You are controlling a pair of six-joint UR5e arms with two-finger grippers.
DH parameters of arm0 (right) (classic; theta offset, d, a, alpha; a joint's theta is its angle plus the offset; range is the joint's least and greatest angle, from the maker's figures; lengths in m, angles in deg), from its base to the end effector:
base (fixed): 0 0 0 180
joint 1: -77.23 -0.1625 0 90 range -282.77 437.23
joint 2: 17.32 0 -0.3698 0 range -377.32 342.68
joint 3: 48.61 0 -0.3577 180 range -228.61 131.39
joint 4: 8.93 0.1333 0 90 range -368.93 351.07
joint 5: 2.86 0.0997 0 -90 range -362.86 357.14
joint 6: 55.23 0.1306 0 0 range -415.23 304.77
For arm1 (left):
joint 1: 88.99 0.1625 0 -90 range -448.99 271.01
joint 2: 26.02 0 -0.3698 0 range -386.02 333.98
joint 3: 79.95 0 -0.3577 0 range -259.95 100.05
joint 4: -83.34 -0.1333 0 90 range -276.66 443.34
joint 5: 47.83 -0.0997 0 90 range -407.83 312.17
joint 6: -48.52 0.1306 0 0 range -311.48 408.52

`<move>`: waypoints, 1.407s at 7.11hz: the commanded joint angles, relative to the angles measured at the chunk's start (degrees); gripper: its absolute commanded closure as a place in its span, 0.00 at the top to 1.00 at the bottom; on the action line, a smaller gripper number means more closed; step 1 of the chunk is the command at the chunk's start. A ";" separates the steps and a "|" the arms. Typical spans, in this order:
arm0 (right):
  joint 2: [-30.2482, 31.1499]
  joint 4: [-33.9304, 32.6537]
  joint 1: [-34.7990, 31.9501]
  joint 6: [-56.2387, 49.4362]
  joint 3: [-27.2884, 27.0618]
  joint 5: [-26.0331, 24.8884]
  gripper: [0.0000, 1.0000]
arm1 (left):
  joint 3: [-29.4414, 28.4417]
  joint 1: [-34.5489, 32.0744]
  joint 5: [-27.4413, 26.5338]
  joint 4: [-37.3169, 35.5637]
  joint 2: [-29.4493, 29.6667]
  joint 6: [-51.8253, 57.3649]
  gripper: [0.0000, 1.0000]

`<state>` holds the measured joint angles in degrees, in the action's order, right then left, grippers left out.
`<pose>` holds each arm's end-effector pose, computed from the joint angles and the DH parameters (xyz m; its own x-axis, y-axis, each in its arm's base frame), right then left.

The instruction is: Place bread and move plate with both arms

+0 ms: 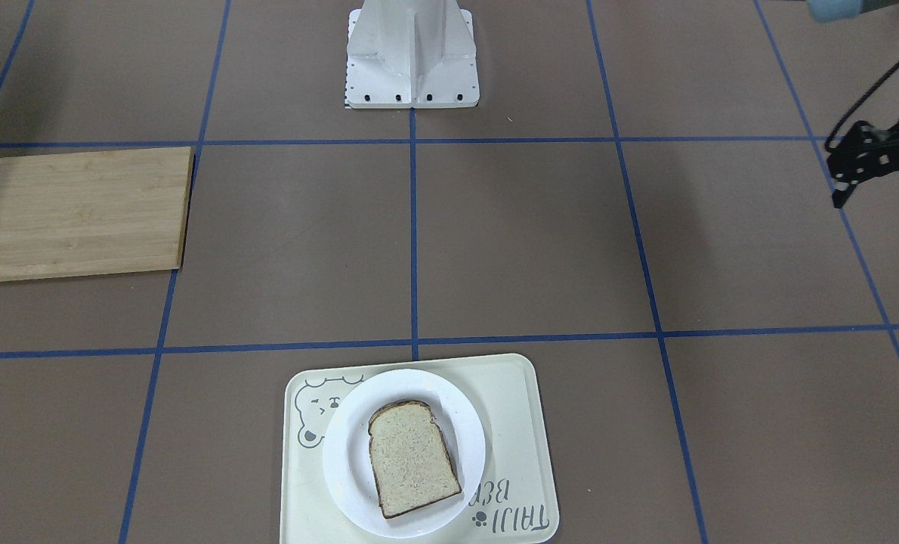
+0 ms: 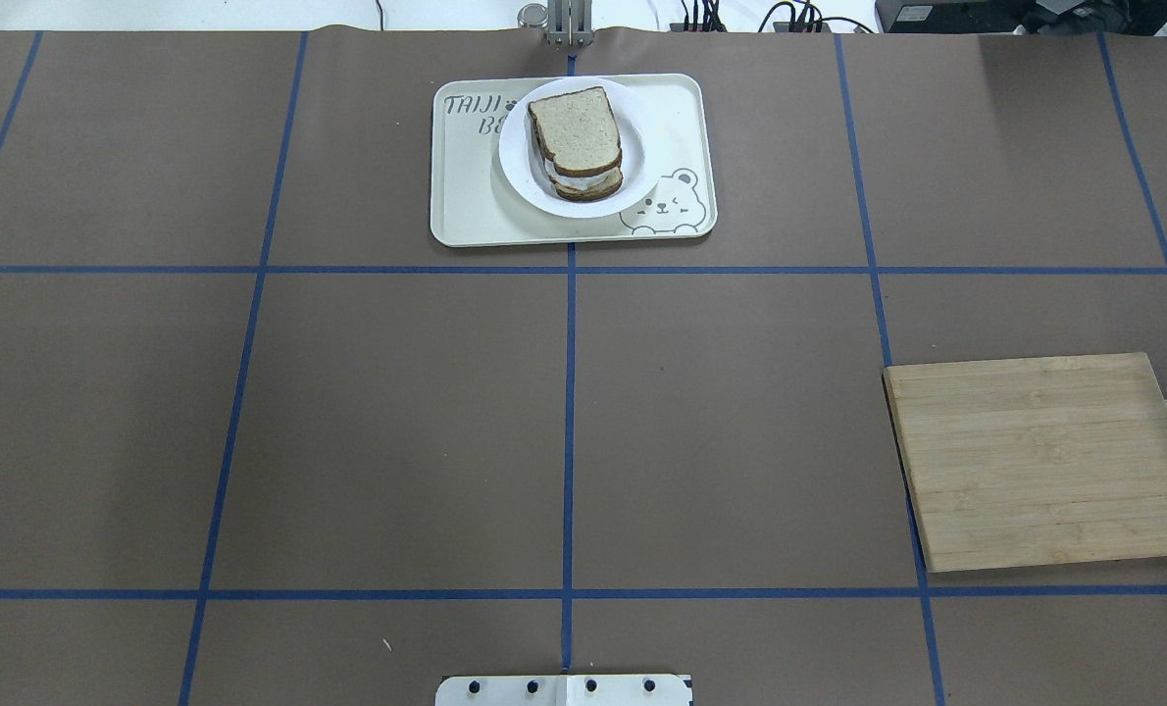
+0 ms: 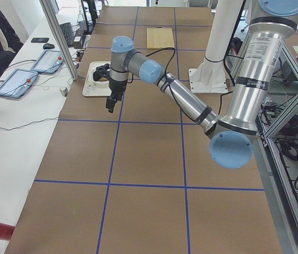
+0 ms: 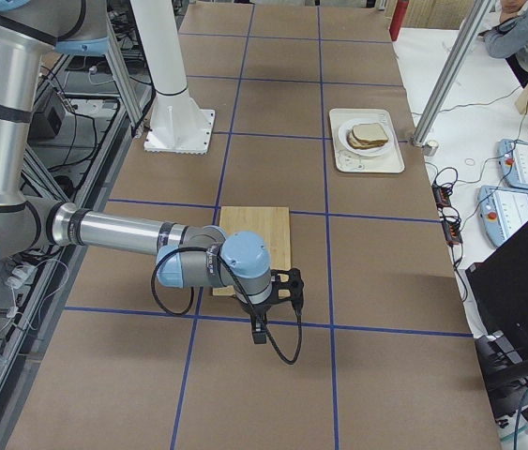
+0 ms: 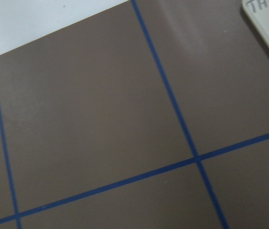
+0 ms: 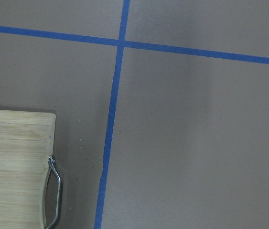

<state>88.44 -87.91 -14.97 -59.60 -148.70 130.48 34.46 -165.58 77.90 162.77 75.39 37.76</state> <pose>0.0576 -0.3617 0.6390 0.7300 -0.1117 0.6742 0.0175 0.9893 0.1450 0.0602 -0.4982 0.3690 0.7582 0.2588 -0.5985 -0.0694 0.9447 0.3205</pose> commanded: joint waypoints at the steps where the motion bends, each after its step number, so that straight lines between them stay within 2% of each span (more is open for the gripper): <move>1: -0.11 0.15 0.00 -0.03 0.07 0.00 1.00 | -6.28 -6.96 4.61 -0.77 -4.80 9.86 0.99; 2: -0.11 0.24 0.00 -0.03 0.07 -0.09 1.00 | -9.70 -9.51 4.79 -2.77 -5.42 11.62 0.99; 4: -0.11 0.24 0.00 -0.03 -0.01 -0.09 1.00 | -9.74 -14.78 4.97 -2.01 -11.11 17.44 0.99; 6: -0.11 0.24 0.00 -0.03 -0.01 -0.09 1.00 | -9.47 -15.42 4.97 3.77 -17.18 18.59 0.99; 10: -0.11 0.24 0.00 -0.03 -0.19 -0.09 1.00 | -9.56 -15.16 4.79 4.24 -17.30 18.67 0.99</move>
<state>88.32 -87.67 -14.97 -59.62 -148.80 130.38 25.13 -180.83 82.73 166.84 58.12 56.24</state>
